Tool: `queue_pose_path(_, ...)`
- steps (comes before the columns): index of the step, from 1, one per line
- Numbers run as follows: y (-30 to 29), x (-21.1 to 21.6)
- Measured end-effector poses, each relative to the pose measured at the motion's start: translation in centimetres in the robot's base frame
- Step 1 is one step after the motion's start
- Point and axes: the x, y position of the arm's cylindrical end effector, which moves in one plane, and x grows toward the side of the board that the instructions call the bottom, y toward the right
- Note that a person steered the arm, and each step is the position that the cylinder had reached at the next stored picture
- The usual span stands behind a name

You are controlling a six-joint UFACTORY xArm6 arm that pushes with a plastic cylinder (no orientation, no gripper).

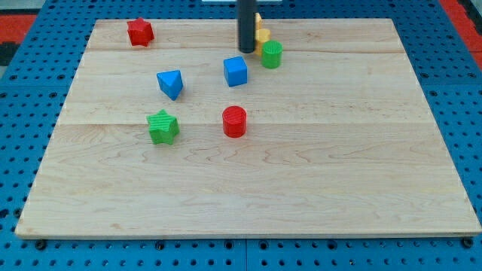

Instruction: Move the yellow heart towards the top right of the board

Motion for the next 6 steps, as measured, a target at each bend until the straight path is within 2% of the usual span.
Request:
queue_pose_path(1, 1.1, -1.5)
queue_pose_path(2, -1.9, -4.0)
queue_pose_path(3, 3.8, -4.4)
queue_pose_path(5, 2.7, -2.8)
queue_pose_path(6, 6.7, -1.2)
